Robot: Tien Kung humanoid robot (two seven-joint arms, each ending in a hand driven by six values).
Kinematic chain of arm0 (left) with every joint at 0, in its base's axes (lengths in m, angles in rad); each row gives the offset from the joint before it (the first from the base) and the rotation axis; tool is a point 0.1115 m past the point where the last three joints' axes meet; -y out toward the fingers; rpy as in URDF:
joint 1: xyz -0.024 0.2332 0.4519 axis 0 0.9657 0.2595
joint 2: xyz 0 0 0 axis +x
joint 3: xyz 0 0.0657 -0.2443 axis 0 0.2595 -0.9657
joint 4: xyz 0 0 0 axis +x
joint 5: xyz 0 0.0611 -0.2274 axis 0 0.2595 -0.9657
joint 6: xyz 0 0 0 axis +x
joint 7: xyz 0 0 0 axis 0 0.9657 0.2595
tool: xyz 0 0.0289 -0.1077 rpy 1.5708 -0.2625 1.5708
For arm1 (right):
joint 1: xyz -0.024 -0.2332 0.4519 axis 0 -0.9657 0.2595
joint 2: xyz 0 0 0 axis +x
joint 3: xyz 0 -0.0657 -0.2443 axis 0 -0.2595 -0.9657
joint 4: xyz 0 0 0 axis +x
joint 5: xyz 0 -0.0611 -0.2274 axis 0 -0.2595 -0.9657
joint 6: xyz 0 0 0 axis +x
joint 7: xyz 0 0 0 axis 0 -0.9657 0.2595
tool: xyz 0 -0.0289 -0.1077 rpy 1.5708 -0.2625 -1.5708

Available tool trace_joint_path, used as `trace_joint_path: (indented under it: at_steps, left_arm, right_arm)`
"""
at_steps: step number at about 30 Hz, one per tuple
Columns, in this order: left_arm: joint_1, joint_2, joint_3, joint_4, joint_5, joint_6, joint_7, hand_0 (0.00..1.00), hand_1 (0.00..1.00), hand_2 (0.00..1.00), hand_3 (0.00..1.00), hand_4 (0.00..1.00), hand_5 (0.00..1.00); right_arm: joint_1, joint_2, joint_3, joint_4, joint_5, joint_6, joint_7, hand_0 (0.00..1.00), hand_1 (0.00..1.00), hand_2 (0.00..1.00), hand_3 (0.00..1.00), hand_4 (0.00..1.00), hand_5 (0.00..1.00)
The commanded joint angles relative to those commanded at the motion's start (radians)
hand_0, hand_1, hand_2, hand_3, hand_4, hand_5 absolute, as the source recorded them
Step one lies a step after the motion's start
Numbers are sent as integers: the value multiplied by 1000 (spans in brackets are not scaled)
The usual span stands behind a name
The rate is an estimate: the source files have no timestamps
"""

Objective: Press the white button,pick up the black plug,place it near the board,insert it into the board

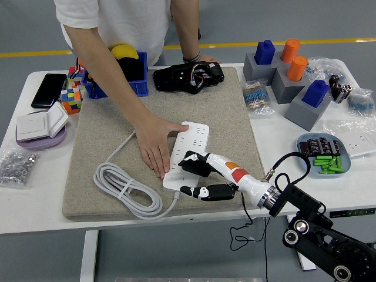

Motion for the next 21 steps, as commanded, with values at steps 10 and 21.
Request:
trace_joint_path:
  at_steps: [10,21]
  left_arm:
    - [-1,0,-3,0,3,-1,1,464,494,514,568,609,248]
    - [0,-1,-3,0,4,-1,1,464,492,514,568,609,248]
  right_arm:
    - [13,3,-14,-7,6,1,5,899,802,763,728,886,624]
    - [20,3,-37,-22,18,4,3,898,799,760,727,886,622]
